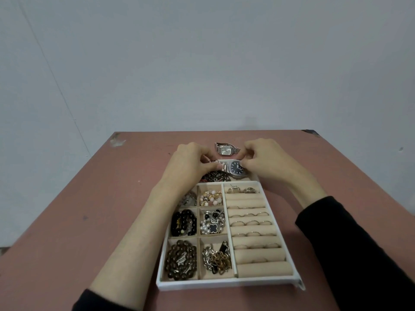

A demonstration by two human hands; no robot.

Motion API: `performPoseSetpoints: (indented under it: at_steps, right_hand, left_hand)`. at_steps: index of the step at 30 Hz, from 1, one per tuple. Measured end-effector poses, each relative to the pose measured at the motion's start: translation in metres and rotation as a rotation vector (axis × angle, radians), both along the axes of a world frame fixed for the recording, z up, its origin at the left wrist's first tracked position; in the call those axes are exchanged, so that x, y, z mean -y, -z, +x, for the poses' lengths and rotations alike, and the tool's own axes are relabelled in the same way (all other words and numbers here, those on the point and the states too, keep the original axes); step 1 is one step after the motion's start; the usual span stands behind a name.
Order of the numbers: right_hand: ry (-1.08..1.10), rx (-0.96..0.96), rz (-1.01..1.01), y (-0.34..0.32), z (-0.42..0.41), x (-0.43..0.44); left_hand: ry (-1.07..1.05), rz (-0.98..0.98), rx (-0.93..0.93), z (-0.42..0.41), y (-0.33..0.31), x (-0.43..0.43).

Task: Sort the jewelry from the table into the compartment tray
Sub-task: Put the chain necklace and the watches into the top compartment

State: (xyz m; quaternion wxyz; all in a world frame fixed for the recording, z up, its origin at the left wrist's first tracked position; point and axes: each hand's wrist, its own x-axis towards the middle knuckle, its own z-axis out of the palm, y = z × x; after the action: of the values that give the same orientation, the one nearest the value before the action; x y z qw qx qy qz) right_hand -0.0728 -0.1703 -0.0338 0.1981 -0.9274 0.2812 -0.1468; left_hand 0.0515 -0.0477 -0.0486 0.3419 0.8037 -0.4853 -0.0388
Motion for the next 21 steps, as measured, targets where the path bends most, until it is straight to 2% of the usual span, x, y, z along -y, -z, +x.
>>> performPoseSetpoints:
  at_steps: [3,7,11,17,19,21]
  right_hand:
    - [-0.013,0.012,-0.024,0.002,-0.001,0.003]
    - [-0.014,-0.007,-0.085,0.003,-0.001,0.004]
    - [-0.007,-0.009,-0.048,0.003,-0.001,0.006]
    - [0.1,0.308,0.137,0.01,0.01,0.015]
    - [0.063,0.265,0.112,0.007,0.019,0.022]
    - [-0.003,0.142,0.057,0.001,0.029,0.03]
  left_hand:
    - [-0.013,0.031,0.04,0.001,0.001,0.001]
    - [-0.052,0.024,0.209,0.0,0.002,0.001]
    - [-0.035,0.015,0.215,0.001,0.003,0.0]
    - [-0.067,-0.128,0.163,0.008,0.005,0.001]
    - [-0.098,-0.151,0.148,0.011,0.005,0.002]
    - [-0.116,-0.155,0.141,0.014,0.006,0.002]
